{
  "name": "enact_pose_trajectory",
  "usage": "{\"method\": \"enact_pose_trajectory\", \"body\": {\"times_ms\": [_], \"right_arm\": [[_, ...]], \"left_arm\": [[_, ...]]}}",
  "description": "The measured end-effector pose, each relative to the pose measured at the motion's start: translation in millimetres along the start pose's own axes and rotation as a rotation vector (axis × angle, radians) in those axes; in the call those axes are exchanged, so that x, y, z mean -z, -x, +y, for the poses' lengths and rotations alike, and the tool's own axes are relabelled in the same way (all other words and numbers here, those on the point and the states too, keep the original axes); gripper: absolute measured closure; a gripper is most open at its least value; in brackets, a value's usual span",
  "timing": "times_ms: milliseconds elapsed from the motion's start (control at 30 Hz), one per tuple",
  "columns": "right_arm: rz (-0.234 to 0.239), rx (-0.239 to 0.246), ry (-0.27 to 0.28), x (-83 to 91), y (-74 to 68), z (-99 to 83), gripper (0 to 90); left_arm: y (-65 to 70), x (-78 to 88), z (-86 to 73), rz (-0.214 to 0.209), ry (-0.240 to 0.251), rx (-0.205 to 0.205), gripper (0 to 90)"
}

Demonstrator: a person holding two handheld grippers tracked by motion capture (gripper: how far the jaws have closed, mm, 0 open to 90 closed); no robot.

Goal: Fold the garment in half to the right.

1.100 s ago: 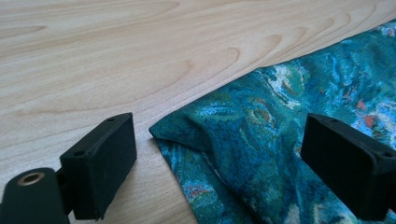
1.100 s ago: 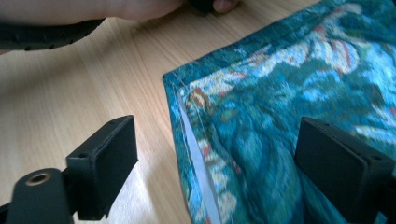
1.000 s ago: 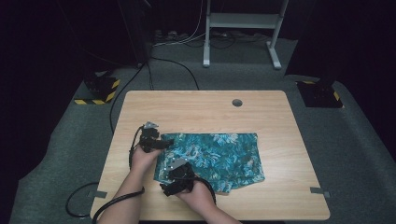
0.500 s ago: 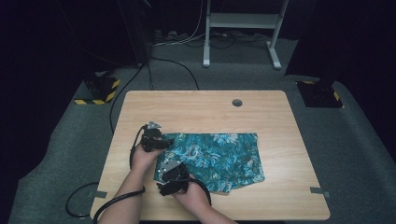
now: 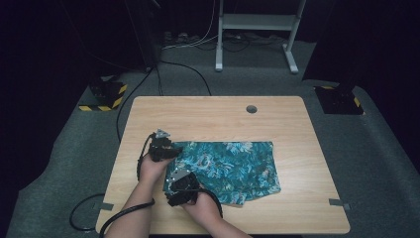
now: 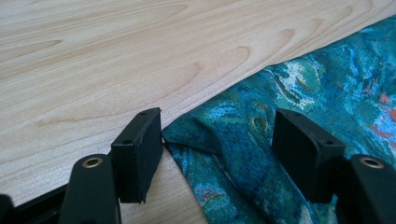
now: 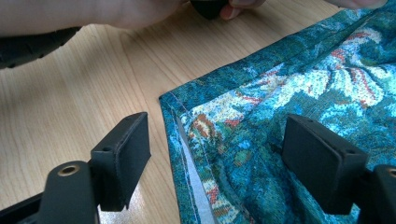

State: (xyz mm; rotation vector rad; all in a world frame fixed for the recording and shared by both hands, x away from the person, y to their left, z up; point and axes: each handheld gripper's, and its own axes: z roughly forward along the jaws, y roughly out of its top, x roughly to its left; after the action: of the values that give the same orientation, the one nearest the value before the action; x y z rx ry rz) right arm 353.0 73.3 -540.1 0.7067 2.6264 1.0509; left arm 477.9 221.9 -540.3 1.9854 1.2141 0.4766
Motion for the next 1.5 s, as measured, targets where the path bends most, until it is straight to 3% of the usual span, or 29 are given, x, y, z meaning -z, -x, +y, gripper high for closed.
{"method": "enact_pose_trajectory", "body": {"times_ms": [100,367,467,767,1000,1333,1500], "right_arm": [[-0.004,-0.003,0.003,0.5,0.5,-0.4,26.7],[-0.014,-0.011,0.021,2.7,4.5,-2.5,38.2],[-0.021,-0.012,0.023,4.2,8.3,-2.8,47.4],[-0.054,-0.017,0.025,6.4,14.0,-3.3,69.5],[-0.095,0.000,0.025,6.5,15.2,-3.5,83.5],[-0.101,0.001,0.013,6.7,14.6,-1.1,85.4],[-0.103,0.022,0.044,13.5,8.1,4.3,85.1]], "left_arm": [[4.4,-0.6,-0.1,0.025,-0.005,-0.042,35.9],[9.0,-0.6,-1.1,0.009,0.013,-0.047,51.2],[10.8,-0.3,-1.3,0.007,0.015,-0.040,55.7],[13.1,-1.0,-0.2,-0.028,0.016,0.028,72.1],[9.5,-0.5,-1.5,-0.061,0.018,0.075,79.3],[7.2,3.6,-3.1,-0.071,0.029,0.117,80.9],[2.2,15.1,-5.1,-0.069,0.052,0.147,81.1]]}}
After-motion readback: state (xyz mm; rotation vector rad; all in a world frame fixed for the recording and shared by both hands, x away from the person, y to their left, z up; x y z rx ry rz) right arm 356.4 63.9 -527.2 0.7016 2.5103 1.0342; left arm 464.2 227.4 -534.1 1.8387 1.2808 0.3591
